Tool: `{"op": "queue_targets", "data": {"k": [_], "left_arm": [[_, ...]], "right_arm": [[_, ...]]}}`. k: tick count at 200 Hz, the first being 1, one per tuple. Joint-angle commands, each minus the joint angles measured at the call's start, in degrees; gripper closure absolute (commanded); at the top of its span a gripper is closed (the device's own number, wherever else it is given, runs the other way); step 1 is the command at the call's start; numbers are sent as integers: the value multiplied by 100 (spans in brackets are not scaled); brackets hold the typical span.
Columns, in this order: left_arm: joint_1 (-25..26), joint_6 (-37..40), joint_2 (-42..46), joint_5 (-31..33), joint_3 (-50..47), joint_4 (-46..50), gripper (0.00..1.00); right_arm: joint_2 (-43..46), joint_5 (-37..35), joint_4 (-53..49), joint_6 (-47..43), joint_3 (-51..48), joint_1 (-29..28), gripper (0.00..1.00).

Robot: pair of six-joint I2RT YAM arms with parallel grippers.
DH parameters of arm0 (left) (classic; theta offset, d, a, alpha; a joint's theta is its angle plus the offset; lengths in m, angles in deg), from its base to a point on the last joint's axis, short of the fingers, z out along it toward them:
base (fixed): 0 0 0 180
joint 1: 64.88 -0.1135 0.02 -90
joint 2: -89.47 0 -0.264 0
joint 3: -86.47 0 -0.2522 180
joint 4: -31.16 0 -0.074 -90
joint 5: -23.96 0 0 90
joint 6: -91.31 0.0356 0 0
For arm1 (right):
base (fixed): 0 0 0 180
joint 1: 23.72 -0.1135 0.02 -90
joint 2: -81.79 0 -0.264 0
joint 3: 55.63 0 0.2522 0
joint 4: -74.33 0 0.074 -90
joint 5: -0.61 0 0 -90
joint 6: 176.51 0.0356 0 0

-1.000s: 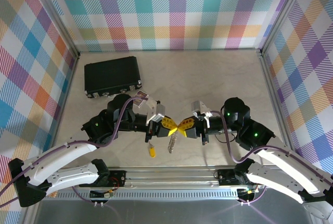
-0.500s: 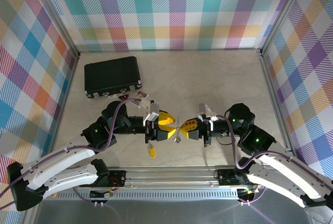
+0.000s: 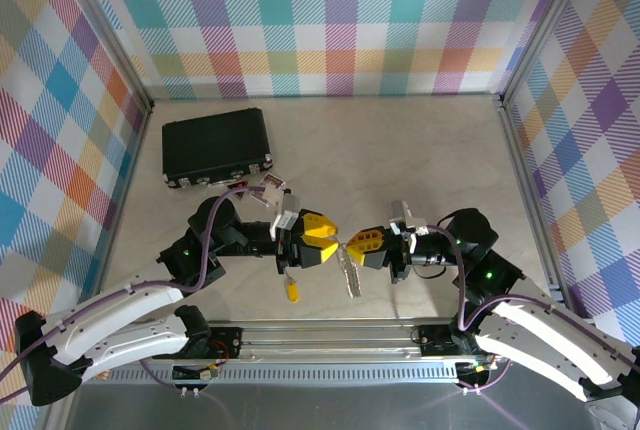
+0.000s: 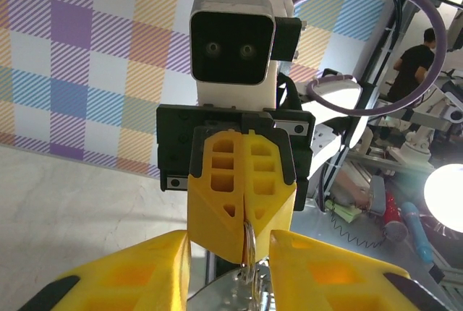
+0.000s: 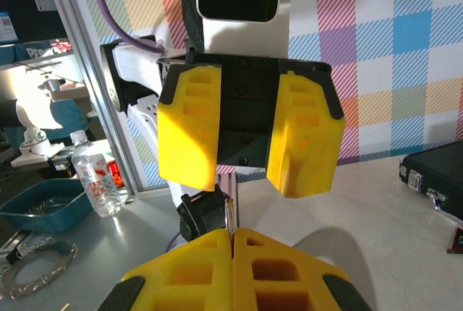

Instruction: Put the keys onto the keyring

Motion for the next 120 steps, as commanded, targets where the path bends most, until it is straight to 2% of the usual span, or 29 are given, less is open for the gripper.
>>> {"op": "queue_targets", "data": {"k": [1, 63, 120], "left_arm": [[59, -65, -31, -194, -46, -362, 69], [54, -54, -249, -257, -26, -537, 75], [62, -63, -357, -304, -1, -591, 96]], "right_arm": [[25, -59, 638, 170, -29, -31, 100], [6, -128, 716, 231, -86, -31, 100], [34, -203, 543, 220, -82, -31, 100]]}}
